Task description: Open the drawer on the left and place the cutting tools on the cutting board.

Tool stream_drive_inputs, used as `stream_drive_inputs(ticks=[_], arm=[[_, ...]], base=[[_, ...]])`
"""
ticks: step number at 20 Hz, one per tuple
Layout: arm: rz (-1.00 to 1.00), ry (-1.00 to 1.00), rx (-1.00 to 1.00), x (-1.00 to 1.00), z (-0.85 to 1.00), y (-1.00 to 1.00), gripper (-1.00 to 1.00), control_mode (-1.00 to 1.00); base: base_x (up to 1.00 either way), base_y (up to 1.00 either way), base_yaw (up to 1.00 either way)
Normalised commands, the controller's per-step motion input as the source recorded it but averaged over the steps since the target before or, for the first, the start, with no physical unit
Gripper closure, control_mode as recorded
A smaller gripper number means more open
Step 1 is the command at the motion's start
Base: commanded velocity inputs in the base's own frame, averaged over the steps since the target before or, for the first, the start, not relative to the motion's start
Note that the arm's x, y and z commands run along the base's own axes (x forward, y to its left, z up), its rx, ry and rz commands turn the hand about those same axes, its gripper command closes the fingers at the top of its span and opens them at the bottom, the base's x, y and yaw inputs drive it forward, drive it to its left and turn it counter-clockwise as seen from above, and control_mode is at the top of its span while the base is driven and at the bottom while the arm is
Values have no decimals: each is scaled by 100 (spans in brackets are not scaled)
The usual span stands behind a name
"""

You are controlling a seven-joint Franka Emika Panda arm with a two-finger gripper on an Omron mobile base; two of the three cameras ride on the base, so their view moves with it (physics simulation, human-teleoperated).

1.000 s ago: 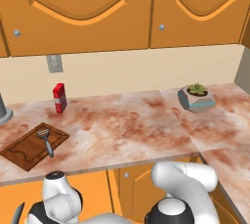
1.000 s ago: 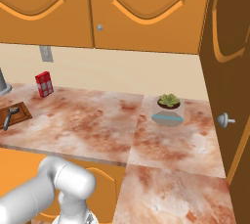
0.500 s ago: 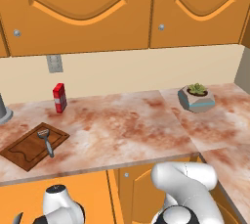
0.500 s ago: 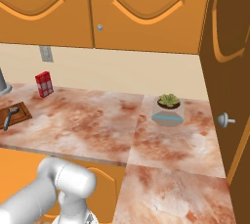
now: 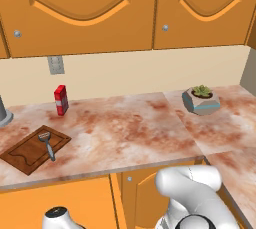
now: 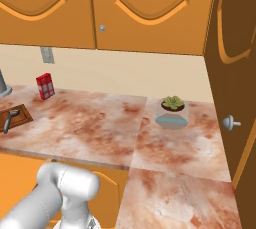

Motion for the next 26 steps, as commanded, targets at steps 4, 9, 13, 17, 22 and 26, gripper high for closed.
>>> stream_drive_inputs(ticks=[4, 9, 13, 17, 22, 26], arm=[[0, 0, 0, -41, 0, 0, -100, -100], [-5, -7, 0, -2, 21, 12, -100, -100], [-18, -12, -1, 37, 43, 47, -100, -100], [-23, -10, -3, 67, 37, 68, -100, -100], [-17, -18, -1, 66, 16, 47, -100, -100], [-5, -7, 0, 18, 1, 21, -100, -100]], base=[[0, 0, 0], [0, 0, 0], [0, 0, 0], [0, 0, 0], [0, 0, 0], [0, 0, 0]])
